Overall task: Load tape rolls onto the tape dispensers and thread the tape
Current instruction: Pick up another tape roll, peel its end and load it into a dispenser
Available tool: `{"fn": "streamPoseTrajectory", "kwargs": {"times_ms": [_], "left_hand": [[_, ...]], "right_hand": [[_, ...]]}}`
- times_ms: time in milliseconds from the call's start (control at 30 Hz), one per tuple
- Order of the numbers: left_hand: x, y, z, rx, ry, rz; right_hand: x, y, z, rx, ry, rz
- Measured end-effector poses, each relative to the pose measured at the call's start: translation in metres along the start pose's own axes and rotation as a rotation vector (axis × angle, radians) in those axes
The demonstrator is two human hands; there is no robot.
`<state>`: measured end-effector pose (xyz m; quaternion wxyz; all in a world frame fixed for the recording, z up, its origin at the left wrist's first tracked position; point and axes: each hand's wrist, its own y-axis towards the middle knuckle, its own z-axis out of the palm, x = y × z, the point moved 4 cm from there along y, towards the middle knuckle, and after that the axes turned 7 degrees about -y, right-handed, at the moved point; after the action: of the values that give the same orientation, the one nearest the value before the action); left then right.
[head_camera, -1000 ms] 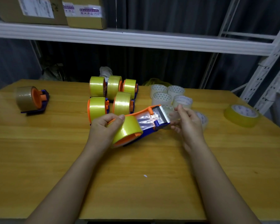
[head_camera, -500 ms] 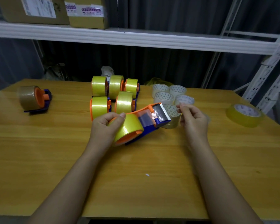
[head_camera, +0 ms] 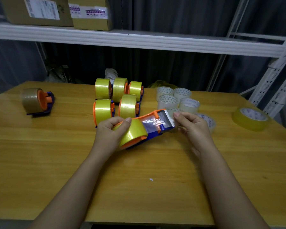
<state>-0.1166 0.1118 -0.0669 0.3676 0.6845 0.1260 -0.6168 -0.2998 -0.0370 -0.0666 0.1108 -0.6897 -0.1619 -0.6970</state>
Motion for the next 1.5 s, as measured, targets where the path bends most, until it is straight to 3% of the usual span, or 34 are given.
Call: {"fn": "streamPoseTrajectory", "kwargs": {"times_ms": [267,567,967,1267,1367,1500], "left_hand": [[-0.001,0.000,0.001,0.002,-0.010,-0.019],[-0.001,0.001,-0.003,0.005,-0.071,-0.067],[-0.005,-0.001,-0.002,-0.053,-0.164,-0.119],[0.006,0.002,0.002,-0.102,-0.236,-0.147],[0.007,0.004,0.002,-0.124,-0.316,-0.180],[0.008,0.004,0.003,-0.109,-0.329,-0.186]], "right_hand": [[-0.004,0.000,0.004,0.110,0.273,0.166],[-0.007,0.000,0.012,0.249,0.352,0.188],[-0.003,-0.003,0.019,0.304,0.278,0.133],[-0.003,-0.002,0.016,0.187,-0.096,-0.006],[0.000,-0.001,0.014,0.144,0.003,-0.054],[0.004,-0.006,0.018,0.203,0.036,-0.161]]}}
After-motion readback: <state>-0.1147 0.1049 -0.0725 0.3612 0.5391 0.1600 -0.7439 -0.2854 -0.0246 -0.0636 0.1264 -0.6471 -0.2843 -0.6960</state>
